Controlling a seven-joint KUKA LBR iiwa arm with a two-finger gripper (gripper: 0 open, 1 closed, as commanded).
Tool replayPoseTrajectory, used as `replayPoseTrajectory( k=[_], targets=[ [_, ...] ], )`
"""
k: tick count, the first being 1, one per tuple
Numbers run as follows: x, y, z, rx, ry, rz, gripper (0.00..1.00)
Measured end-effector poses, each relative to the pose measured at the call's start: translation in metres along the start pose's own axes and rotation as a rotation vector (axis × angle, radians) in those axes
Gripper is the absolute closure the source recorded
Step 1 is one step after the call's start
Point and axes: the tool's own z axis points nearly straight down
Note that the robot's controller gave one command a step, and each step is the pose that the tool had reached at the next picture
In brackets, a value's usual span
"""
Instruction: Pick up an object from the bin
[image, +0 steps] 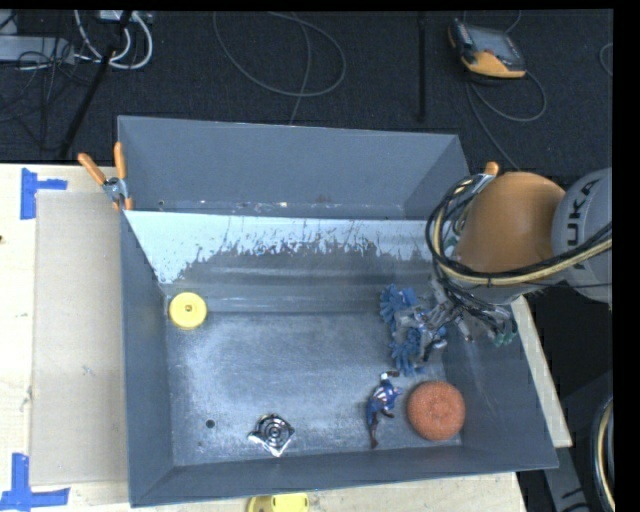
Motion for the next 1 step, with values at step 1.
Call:
replayPoseTrajectory(
  k=[1],
  targets=[
    [-0.0295, 0.0151, -0.1913, -0.003, -0.003, -0.009, 1.0]
  ],
)
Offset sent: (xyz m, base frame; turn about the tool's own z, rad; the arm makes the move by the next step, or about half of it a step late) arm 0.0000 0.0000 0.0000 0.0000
